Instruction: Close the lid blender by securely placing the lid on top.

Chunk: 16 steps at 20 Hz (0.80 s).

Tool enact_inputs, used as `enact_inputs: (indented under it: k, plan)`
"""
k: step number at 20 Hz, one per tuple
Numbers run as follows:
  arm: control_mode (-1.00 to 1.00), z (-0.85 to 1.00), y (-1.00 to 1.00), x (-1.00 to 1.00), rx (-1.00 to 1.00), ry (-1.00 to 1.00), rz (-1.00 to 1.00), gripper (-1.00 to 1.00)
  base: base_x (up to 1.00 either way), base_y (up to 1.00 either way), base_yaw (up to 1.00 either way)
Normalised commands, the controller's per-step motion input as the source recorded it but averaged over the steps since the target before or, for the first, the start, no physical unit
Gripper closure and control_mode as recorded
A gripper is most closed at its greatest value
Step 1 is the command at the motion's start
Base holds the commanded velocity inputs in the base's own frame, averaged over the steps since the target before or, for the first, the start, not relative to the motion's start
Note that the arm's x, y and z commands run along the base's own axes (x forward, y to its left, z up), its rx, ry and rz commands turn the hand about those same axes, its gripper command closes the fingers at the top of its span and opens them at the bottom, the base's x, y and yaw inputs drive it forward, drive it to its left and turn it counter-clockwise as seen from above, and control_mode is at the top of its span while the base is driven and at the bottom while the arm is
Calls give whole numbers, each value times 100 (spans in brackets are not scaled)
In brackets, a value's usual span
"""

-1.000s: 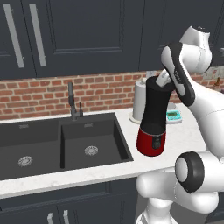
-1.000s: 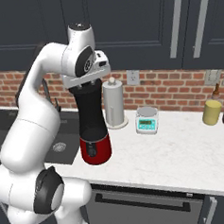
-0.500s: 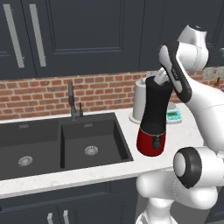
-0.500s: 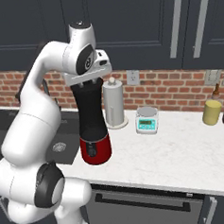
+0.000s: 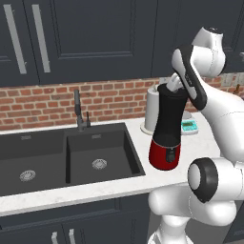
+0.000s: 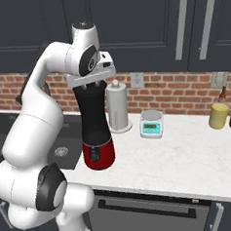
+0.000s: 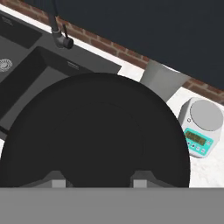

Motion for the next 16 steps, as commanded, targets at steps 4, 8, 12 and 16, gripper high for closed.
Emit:
enact_inputs:
  k: [4,8,12,16]
  plan:
    - [-100,-16,0,7,0,0,-4,100,0,0,0]
    - [-100,-11,0,0,0,0,-6,100,0,0,0]
    - [-100,-9,-4,0,0,-1,-8,100,0,0,0]
    - [-100,-14,-6,0,0,0,-8,100,0,0,0]
